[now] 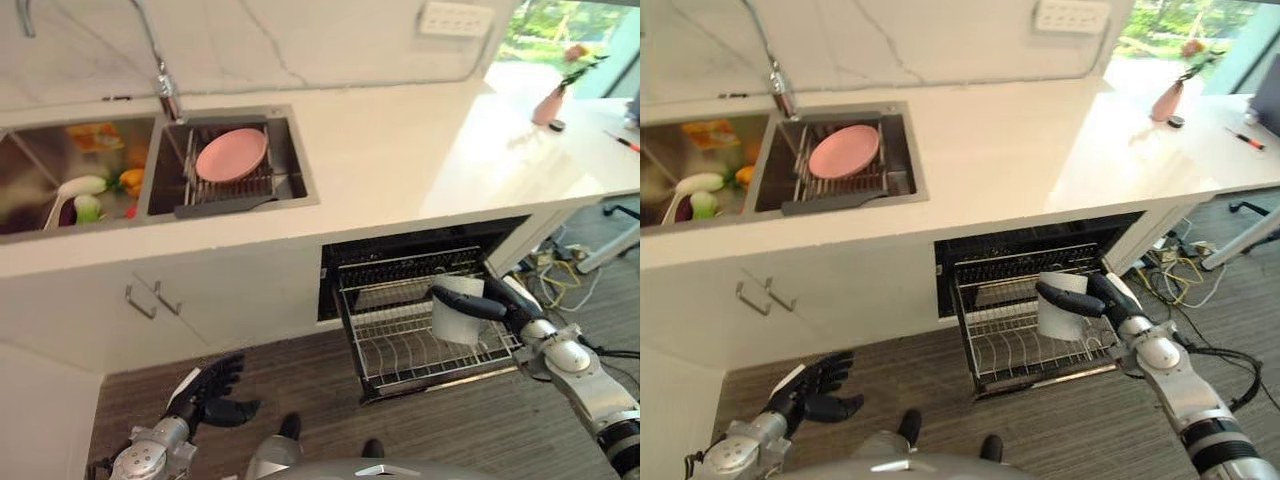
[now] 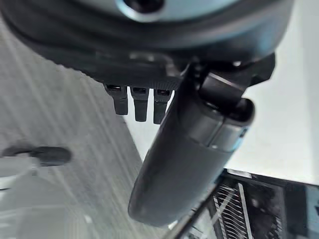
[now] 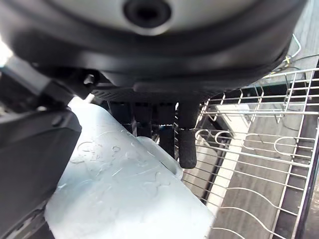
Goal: Place the dishes in the dishwasher.
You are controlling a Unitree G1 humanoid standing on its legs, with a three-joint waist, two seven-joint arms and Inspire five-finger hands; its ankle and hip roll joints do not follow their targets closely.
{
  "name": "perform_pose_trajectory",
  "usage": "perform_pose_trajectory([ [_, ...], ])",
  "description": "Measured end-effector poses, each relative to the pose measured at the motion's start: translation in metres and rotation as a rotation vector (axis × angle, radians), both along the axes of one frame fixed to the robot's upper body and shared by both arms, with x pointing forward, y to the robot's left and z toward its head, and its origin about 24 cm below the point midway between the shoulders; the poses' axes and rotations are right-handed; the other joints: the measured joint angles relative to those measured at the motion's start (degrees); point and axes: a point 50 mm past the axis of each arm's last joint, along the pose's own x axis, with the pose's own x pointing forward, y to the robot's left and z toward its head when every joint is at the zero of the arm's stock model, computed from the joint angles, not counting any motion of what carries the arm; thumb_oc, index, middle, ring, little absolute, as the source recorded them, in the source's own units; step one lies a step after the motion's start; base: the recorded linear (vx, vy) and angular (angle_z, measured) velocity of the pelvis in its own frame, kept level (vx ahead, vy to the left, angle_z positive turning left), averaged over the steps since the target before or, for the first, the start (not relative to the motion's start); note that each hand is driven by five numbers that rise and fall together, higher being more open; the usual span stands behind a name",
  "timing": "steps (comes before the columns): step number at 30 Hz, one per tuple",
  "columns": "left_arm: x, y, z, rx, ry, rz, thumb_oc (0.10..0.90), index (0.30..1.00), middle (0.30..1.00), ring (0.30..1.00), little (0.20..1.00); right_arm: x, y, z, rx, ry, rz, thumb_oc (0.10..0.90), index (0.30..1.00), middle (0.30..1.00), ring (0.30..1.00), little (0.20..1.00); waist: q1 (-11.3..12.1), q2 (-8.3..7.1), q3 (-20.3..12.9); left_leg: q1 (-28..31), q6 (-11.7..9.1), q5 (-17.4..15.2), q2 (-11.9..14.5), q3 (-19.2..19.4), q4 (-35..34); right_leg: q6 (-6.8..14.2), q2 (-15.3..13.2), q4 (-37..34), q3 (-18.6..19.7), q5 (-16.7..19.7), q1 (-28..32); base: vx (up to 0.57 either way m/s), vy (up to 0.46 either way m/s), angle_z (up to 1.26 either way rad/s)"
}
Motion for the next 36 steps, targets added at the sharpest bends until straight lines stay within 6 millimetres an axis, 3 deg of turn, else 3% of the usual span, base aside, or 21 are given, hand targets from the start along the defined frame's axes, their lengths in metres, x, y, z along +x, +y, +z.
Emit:
perform_pose_trajectory([
  [2, -0.011, 0.005, -0.019, 0.022, 0.068, 0.077, 0.8, 0.9, 0.9, 0.9, 0.9, 0.01, 0.002, -0.009, -0.05, 0.02, -0.011, 0.4, 0.3, 0.3, 0.3, 0.3, 0.6, 0.16, 1.2, -2.1, -0.3, 0.5, -0.5, -1.7, 0.0, 0.1, 0.2, -0.2, -1.8, -0.1, -0.8, -0.06, -0.029, 0.3],
  [4, -0.008, 0.007, -0.023, 0.039, 0.085, 0.092, 0.8, 0.9, 0.9, 0.9, 0.9, 0.016, 0.001, -0.011, -0.062, 0.032, -0.024, 0.4, 0.3, 0.3, 0.3, 0.3, 0.6, -0.1, 2.0, -3.1, -0.9, 0.7, -0.3, -2.7, 0.0, 0.1, 0.0, -0.2, -2.5, 0.0, -1.8, -0.05, -0.017, 0.25],
  [5, -0.009, 0.008, -0.023, 0.053, 0.085, 0.093, 0.8, 0.9, 0.9, 0.9, 0.9, 0.022, 0.003, -0.011, -0.08, 0.028, -0.024, 0.4, 0.3, 0.3, 0.3, 0.3, 2.3, -0.23, 3.2, -4.6, -1.1, 1.2, -0.1, -2.9, 0.0, 0.2, 0.2, 0.0, -2.7, 0.2, -3.2, -0.12, -0.028, 0.21],
  [8, -0.011, 0.008, -0.034, 0.056, 0.111, 0.157, 0.8, 0.9, 0.9, 0.9, 0.9, 0.043, 0.01, -0.01, -0.104, 0.025, -0.023, 0.4, 0.3, 0.3, 0.3, 0.3, 3.1, 0.27, 4.3, -6.3, -1.2, 1.7, -0.1, -3.1, 0.0, 0.6, 0.2, -0.1, -2.8, 0.5, -4.8, -0.13, -0.033, 0.08],
  [9, -0.006, 0.004, -0.04, 0.059, 0.114, 0.205, 0.8, 0.9, 0.9, 0.9, 0.9, 0.059, 0.017, -0.006, -0.148, 0.023, -0.013, 0.4, 0.3, 0.3, 0.3, 0.3, 3.6, 0.68, 6.0, -8.4, -1.6, 2.5, -0.1, -4.2, 0.0, 0.9, 0.6, -0.1, -3.5, 0.7, -6.4, -0.14, -0.013, 0.27],
  [13, 0.02, -0.007, -0.044, 0.051, 0.088, 0.232, 0.8, 0.9, 0.9, 0.9, 0.9, 0.091, 0.034, -0.001, -0.178, 0.027, -0.042, 0.4, 0.3, 0.3, 0.3, 0.3, 5.7, 1.72, 10.2, -10.8, -2.1, 3.3, 0.2, -5.1, 0.3, 0.6, 0.8, 0.0, -4.1, 1.3, -8.3, -0.07, -0.006, 0.14],
  [16, 0.036, -0.011, -0.04, 0.043, 0.041, 0.231, 0.8, 0.9, 0.9, 0.9, 0.9, 0.105, 0.06, -0.001, -0.203, 0.036, 0.028, 0.4, 0.3, 0.3, 0.3, 0.3, 6.8, 2.11, 12.2, -11.5, -2.2, 3.7, 0.3, -5.6, 0.3, 0.6, 0.9, 0.0, -4.4, 1.3, -8.8, -0.04, -0.007, 0.07],
  [18, 0.042, -0.011, -0.039, 0.052, 0.03, 0.235, 0.8, 0.9, 0.9, 0.9, 0.9, 0.111, 0.064, -0.001, -0.225, 0.049, -0.014, 0.4, 0.3, 0.3, 0.3, 0.3, 6.9, 2.03, 12.5, -11.5, -2.3, 3.6, 0.2, -5.7, 0.3, 0.5, 0.9, 0.0, -4.5, 1.2, -8.8, 0.0, 0.0, 0.0],
  [19, 0.049, -0.013, -0.038, 0.062, 0.02, 0.233, 0.8, 0.9, 0.9, 0.9, 0.9, 0.114, 0.066, -0.001, -0.252, 0.055, -0.025, 0.522, 0.484, 0.484, 0.484, 0.484, 6.7, 2.01, 12.5, -11.5, -2.5, 3.4, 0.1, -5.7, 0.3, 0.4, 0.9, 0.0, -4.4, 1.1, -8.8, 0.0, 0.0, 0.0],
  [20, 0.054, -0.014, -0.036, 0.061, 0.008, 0.226, 0.8, 0.9, 0.9, 0.9, 0.9, 0.114, 0.066, -0.001, -0.265, 0.051, -0.028, 0.8, 0.9, 0.9, 0.9, 0.9, 6.8, 2.01, 12.5, -11.5, -2.5, 3.4, 0.1, -5.7, 0.2, 0.3, 0.9, 0.0, -4.5, 1.1, -8.8, 0.0, 0.0, 0.0],
  [27, 0.075, -0.02, -0.026, 0.067, -0.077, 0.226, 0.8, 0.9, 0.9, 0.9, 0.9, 0.121, 0.071, 0.008, -0.314, 0.009, 0.003, 0.8, 0.9, 0.9, 0.9, 0.9, 5.9, 1.99, 12.5, -10.7, -2.5, 3.4, -0.1, -5.4, 0.2, 0.3, 0.8, 0.0, -4.3, 1.0, -8.2, 0.0, 0.002, 0.0],
  [31, 0.072, -0.018, -0.029, 0.072, -0.061, 0.232, 0.8, 0.9, 0.9, 0.9, 0.9, 0.126, 0.069, 0.021, -0.322, -0.046, 0.012, 0.8, 0.9, 0.9, 0.9, 0.9, 4.9, 1.96, 12.5, -9.1, -3.3, 2.8, -0.1, -5.0, 0.1, 0.2, 0.7, 0.0, -4.0, 1.0, -6.7, 0.01, 0.011, -0.03],
  [34, 0.061, -0.015, -0.034, 0.081, -0.021, 0.242, 0.8, 0.9, 0.9, 0.9, 0.9, 0.135, 0.068, 0.053, -0.329, -0.181, 0.046, 0.8, 0.9, 0.9, 0.9, 0.9, 3.2, 1.56, 12.4, -8.0, -3.3, 2.6, -0.1, -3.5, 0.1, 0.5, 0.5, 0.0, -2.4, 1.2, -6.3, 0.05, 0.018, -0.22],
  [36, 0.058, -0.017, -0.037, 0.076, -0.009, 0.244, 0.8, 0.9, 0.9, 0.9, 0.9, 0.135, 0.066, 0.06, -0.332, -0.207, 0.047, 0.8, 0.9, 0.9, 0.9, 0.9, 2.3, 1.37, 12.3, -7.0, -2.9, 2.3, -0.1, -2.9, 0.1, 0.5, 0.5, 0.0, -1.8, 1.2, -5.6, 0.04, 0.014, -0.19],
])
